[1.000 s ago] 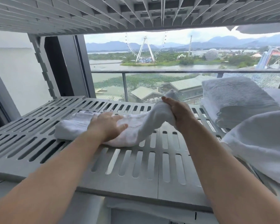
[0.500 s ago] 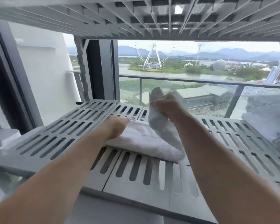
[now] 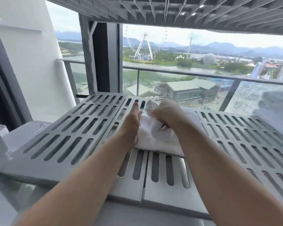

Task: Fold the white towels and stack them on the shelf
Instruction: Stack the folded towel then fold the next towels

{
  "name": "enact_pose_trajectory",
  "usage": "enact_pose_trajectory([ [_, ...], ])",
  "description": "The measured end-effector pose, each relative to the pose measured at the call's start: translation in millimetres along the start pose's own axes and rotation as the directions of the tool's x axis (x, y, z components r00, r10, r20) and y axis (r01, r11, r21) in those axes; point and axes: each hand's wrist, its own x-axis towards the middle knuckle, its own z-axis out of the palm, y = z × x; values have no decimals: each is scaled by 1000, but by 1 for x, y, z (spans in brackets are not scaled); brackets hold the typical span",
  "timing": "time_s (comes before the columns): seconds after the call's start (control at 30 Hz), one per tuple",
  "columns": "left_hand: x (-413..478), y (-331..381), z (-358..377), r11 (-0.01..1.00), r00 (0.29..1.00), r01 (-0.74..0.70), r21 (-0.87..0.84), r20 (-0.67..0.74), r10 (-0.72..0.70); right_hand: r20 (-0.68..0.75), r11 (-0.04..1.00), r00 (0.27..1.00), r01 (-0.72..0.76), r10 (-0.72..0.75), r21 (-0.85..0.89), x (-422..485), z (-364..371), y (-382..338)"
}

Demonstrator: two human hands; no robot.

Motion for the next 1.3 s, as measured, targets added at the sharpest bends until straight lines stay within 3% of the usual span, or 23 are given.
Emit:
enact_pose_trajectory([
  [0.1, -6, 2, -3, 1000, 998, -22, -20, 64, 24, 200, 992, 976, -104, 88, 69, -5, -9, -10],
  [0.17, -9, 8, -9, 996, 998, -62, 66, 12, 61, 297, 998, 955, -36, 18, 56, -10, -13, -9],
  [0.3, -1, 21, -20, 949, 961, -198, 245, -143, 237, 169, 951, 936, 306, -308, 41, -34, -2, 16],
  [0.4, -1, 27, -11, 846, 884, -409, 341, -82, 460, 166, 892, 886, 448, -434, -62, -59, 13, 27],
  [0.47, 2, 31, 1, 790, 864, -459, 405, -5, 504, 168, 855, 860, 504, -482, -127, -75, 19, 31],
  [0.63, 22, 32, 28, 641, 886, -445, 626, 206, 415, 149, 784, 814, 581, -562, -220, -107, 29, 44],
  [0.77, 39, 25, 30, 524, 951, -302, 797, 211, 227, 40, 753, 786, 605, -617, -258, -112, 23, 58],
  [0.87, 42, 15, 21, 378, 974, -220, 899, 179, 141, -30, 794, 812, 561, -583, -235, -116, 19, 70],
  [1.13, 16, -15, 42, 118, 964, -115, 986, 82, 251, -220, 957, 931, 289, -290, -38, -134, -13, 123],
  [1.3, -30, -39, 83, 102, 947, -107, 989, 70, 313, -251, 992, 965, 100, -77, 79, -145, -39, 164],
])
